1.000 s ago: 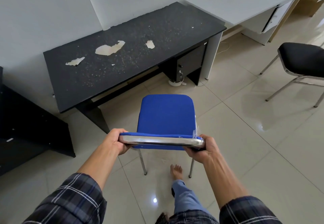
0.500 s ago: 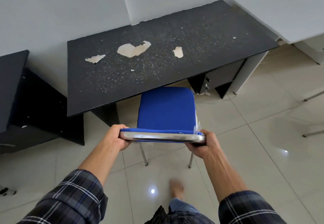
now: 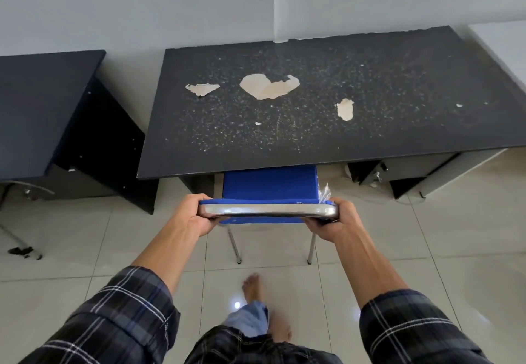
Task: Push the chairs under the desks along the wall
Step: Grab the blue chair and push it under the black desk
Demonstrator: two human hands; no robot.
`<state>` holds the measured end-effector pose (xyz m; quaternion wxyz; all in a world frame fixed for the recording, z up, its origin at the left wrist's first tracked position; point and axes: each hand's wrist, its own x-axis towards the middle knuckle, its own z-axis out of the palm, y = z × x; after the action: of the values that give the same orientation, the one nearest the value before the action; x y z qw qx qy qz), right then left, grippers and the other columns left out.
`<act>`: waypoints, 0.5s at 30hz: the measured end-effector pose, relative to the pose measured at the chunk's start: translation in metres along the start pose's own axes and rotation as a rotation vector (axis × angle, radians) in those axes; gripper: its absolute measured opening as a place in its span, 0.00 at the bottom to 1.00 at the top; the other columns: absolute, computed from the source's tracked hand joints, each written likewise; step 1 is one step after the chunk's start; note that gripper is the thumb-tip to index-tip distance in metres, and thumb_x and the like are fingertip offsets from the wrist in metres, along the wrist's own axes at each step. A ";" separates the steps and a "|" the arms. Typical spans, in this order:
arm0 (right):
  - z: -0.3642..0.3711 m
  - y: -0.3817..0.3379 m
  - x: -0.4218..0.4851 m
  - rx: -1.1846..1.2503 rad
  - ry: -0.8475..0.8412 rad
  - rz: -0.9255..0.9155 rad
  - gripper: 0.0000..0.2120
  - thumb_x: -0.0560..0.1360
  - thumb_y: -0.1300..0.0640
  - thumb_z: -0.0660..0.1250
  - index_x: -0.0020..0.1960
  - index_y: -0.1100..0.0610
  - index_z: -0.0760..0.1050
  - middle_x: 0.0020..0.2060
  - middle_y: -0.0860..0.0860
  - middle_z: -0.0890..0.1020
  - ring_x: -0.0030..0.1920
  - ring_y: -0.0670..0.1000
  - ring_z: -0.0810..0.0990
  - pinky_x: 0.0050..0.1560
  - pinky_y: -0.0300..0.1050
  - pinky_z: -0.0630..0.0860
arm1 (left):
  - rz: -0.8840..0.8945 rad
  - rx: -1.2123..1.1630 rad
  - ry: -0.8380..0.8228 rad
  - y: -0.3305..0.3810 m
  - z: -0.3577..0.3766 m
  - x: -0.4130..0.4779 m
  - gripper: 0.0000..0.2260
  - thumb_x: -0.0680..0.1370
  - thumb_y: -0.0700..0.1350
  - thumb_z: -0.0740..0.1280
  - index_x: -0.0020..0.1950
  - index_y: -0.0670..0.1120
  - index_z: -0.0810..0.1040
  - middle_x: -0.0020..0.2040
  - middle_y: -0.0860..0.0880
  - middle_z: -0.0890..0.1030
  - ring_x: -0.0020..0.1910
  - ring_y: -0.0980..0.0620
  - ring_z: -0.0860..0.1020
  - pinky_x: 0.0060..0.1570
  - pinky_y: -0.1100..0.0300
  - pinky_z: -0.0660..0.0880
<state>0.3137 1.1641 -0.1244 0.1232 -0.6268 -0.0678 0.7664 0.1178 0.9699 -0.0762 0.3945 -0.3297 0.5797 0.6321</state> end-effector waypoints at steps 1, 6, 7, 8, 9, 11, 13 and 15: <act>0.010 -0.006 0.004 -0.017 0.003 0.001 0.26 0.68 0.63 0.67 0.66 0.65 0.74 0.59 0.65 0.82 0.55 0.70 0.83 0.53 0.67 0.81 | 0.003 -0.010 0.008 0.006 0.003 0.004 0.09 0.73 0.30 0.61 0.51 0.38 0.73 0.58 0.36 0.77 0.55 0.32 0.79 0.52 0.34 0.78; 0.052 -0.026 0.015 -0.043 -0.017 0.014 0.28 0.68 0.64 0.66 0.68 0.66 0.73 0.63 0.64 0.80 0.54 0.70 0.83 0.56 0.65 0.81 | 0.000 -0.044 0.041 0.034 0.022 0.022 0.05 0.74 0.31 0.62 0.47 0.37 0.74 0.60 0.36 0.78 0.57 0.33 0.79 0.54 0.37 0.77; 0.059 -0.029 0.017 -0.053 -0.020 0.015 0.27 0.69 0.64 0.65 0.68 0.66 0.72 0.63 0.64 0.79 0.53 0.70 0.83 0.57 0.65 0.81 | 0.000 -0.047 0.046 0.039 0.025 0.025 0.05 0.74 0.31 0.62 0.48 0.37 0.74 0.60 0.36 0.78 0.57 0.34 0.79 0.56 0.36 0.77; 0.066 -0.031 0.021 -0.060 -0.020 0.023 0.26 0.69 0.64 0.65 0.68 0.66 0.72 0.62 0.65 0.79 0.51 0.71 0.84 0.56 0.65 0.81 | 0.002 -0.050 0.049 0.045 0.028 0.029 0.06 0.74 0.31 0.62 0.48 0.37 0.74 0.60 0.36 0.78 0.57 0.33 0.79 0.57 0.36 0.76; 0.072 -0.034 0.024 -0.063 -0.021 0.025 0.26 0.69 0.63 0.65 0.67 0.67 0.72 0.61 0.65 0.80 0.51 0.72 0.84 0.56 0.65 0.81 | 0.006 -0.047 0.046 0.051 0.032 0.031 0.06 0.74 0.31 0.62 0.49 0.37 0.74 0.59 0.36 0.78 0.57 0.33 0.78 0.57 0.36 0.76; 0.081 -0.040 0.029 -0.077 -0.016 0.026 0.27 0.69 0.63 0.66 0.67 0.66 0.72 0.60 0.66 0.79 0.53 0.72 0.83 0.55 0.67 0.81 | 0.010 -0.059 0.044 0.059 0.038 0.033 0.06 0.74 0.30 0.62 0.47 0.38 0.73 0.55 0.37 0.77 0.57 0.34 0.78 0.57 0.36 0.76; 0.086 -0.046 0.029 -0.084 -0.009 0.035 0.27 0.69 0.64 0.65 0.68 0.65 0.72 0.62 0.66 0.78 0.53 0.70 0.82 0.57 0.65 0.81 | -0.010 -0.087 0.059 0.061 0.043 0.036 0.07 0.73 0.29 0.61 0.46 0.39 0.73 0.51 0.39 0.77 0.55 0.36 0.79 0.55 0.38 0.78; 0.084 -0.050 0.028 -0.079 -0.016 0.031 0.28 0.69 0.65 0.64 0.69 0.64 0.71 0.64 0.65 0.78 0.50 0.70 0.82 0.53 0.63 0.82 | -0.029 -0.095 0.066 0.058 0.047 0.037 0.08 0.72 0.29 0.61 0.46 0.39 0.72 0.47 0.40 0.77 0.49 0.39 0.81 0.47 0.41 0.79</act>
<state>0.2319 1.2242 -0.1209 0.0859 -0.6260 -0.0890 0.7700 0.0513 1.0198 -0.0763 0.3685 -0.3771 0.5569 0.6418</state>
